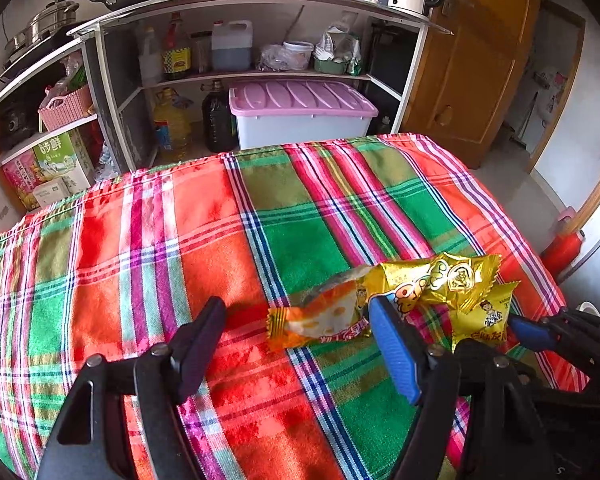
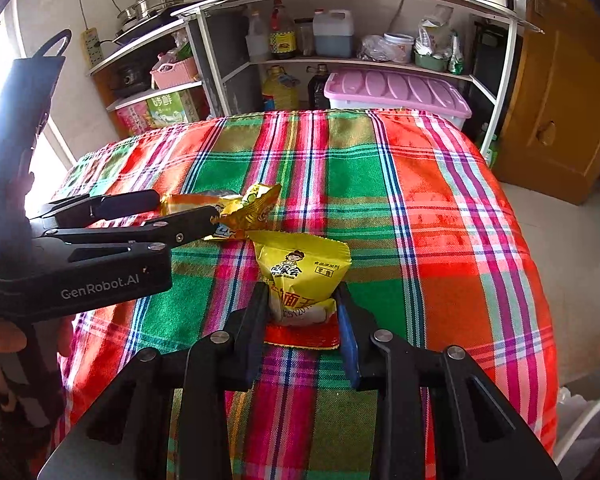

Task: Collect trash
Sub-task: 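Grasp the gold wrapper with the left tool while the right tool grasps the yellow snack bag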

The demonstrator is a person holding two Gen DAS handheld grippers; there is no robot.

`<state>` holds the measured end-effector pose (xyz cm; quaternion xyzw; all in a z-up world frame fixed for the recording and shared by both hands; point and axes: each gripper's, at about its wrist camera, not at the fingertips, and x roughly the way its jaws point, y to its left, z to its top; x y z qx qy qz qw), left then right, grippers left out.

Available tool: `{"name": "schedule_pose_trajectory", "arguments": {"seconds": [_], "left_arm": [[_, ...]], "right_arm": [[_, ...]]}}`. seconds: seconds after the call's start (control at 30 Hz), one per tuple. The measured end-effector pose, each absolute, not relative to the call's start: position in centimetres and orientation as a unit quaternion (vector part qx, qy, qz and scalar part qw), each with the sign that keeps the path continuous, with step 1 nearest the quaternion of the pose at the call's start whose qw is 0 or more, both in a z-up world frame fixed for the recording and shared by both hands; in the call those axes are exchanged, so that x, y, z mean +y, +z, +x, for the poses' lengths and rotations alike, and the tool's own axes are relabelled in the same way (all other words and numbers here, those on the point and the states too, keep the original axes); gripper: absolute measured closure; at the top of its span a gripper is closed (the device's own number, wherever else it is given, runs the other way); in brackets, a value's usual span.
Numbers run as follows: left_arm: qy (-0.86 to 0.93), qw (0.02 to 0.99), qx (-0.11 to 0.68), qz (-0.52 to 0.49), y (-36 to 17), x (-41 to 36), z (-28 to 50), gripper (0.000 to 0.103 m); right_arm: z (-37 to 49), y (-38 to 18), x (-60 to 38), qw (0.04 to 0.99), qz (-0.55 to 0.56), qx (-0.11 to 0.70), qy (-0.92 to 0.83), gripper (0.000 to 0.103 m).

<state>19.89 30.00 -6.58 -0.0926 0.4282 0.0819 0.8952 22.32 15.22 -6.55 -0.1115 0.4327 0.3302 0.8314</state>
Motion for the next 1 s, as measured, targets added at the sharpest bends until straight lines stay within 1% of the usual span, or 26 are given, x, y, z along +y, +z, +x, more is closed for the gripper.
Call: {"name": "schedule_pose_trajectory", "arguments": {"seconds": [0.1, 0.17, 0.23, 0.27, 0.33, 0.37, 0.43, 0.47, 0.53, 0.63, 1.0], "left_arm": [[0.087, 0.895, 0.430, -0.084, -6.7, 29.8, 19.9, 0.029], [0.091, 0.895, 0.431, -0.077, -6.7, 29.8, 20.0, 0.033], [0.095, 0.895, 0.430, -0.071, -6.6, 29.7, 20.0, 0.045], [0.096, 0.895, 0.430, -0.068, -6.6, 29.7, 20.0, 0.049], [0.097, 0.896, 0.429, -0.063, -6.6, 29.6, 20.0, 0.059], [0.097, 0.896, 0.429, -0.060, -6.6, 29.6, 20.0, 0.060], [0.100, 0.897, 0.427, -0.060, -6.5, 29.7, 19.9, 0.073], [0.100, 0.897, 0.426, -0.060, -6.5, 29.7, 19.8, 0.075], [0.103, 0.897, 0.427, -0.058, -6.5, 29.8, 19.7, 0.083], [0.107, 0.897, 0.426, -0.054, -6.3, 29.6, 19.3, 0.086], [0.090, 0.903, 0.409, -0.092, -4.7, 29.4, 16.9, 0.087]], "right_arm": [[22.4, -6.5, 15.2, 0.832, -0.111, 0.433, 0.330, 0.070], [22.4, -6.6, 15.2, 0.831, -0.110, 0.433, 0.330, 0.070], [22.4, -6.6, 15.3, 0.832, -0.111, 0.433, 0.330, 0.070], [22.4, -6.6, 15.3, 0.832, -0.111, 0.433, 0.329, 0.070], [22.4, -6.6, 15.3, 0.832, -0.111, 0.432, 0.329, 0.070], [22.4, -6.6, 15.3, 0.832, -0.111, 0.433, 0.329, 0.070], [22.4, -6.6, 15.3, 0.832, -0.112, 0.432, 0.329, 0.070], [22.4, -6.6, 15.3, 0.832, -0.112, 0.432, 0.329, 0.070], [22.3, -6.6, 15.3, 0.833, -0.113, 0.431, 0.328, 0.070], [22.2, -6.6, 15.3, 0.835, -0.116, 0.429, 0.325, 0.070], [21.2, -5.7, 14.2, 0.843, -0.099, 0.420, 0.321, 0.070]]}}
